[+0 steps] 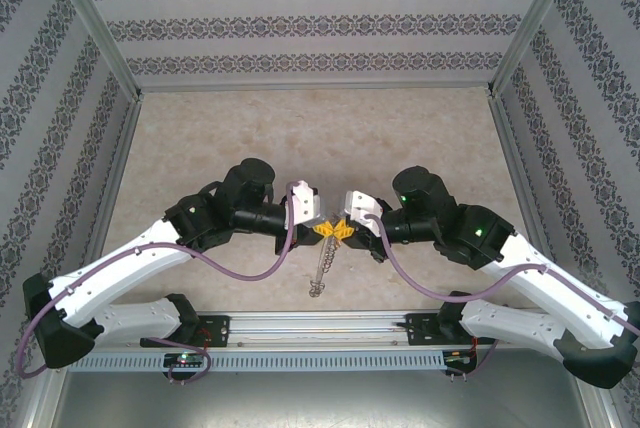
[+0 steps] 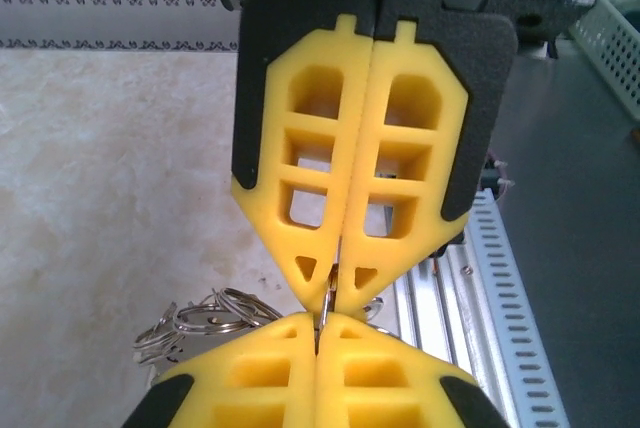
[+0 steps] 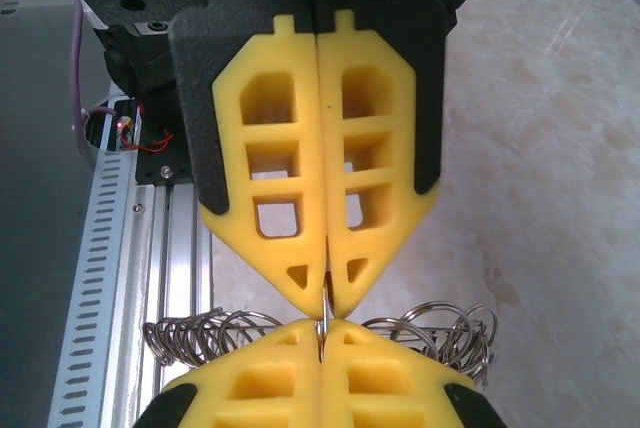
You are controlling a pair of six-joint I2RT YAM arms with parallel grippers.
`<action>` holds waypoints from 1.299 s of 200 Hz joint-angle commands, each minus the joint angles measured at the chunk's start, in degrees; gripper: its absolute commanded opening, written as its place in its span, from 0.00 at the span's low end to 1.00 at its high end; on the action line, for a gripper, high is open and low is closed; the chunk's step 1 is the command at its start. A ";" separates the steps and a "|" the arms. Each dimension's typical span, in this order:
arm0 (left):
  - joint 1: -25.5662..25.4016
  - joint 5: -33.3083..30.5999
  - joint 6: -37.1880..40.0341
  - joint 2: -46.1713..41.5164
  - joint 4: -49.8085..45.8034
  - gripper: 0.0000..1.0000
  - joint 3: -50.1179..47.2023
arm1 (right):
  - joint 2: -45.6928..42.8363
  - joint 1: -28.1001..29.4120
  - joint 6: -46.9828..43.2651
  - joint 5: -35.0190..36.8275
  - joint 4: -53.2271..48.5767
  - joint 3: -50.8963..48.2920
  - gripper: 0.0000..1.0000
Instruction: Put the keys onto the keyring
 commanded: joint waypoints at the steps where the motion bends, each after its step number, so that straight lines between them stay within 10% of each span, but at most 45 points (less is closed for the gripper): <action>1: -0.26 -1.37 0.23 -0.49 1.01 0.00 -1.58 | -1.71 0.17 0.14 -4.67 5.57 0.46 0.00; 30: -0.14 -1.46 -1.08 -2.86 4.84 0.00 -2.85 | -2.27 0.17 1.58 -4.43 6.28 -0.59 0.00; 63: 1.17 1.96 -4.07 -5.45 8.63 0.00 -4.05 | -4.80 0.17 4.90 -4.03 9.95 -4.72 0.22; 260: 6.14 10.13 -13.39 -10.32 22.81 0.00 -10.70 | -3.92 0.08 7.85 -0.08 13.48 -7.05 0.15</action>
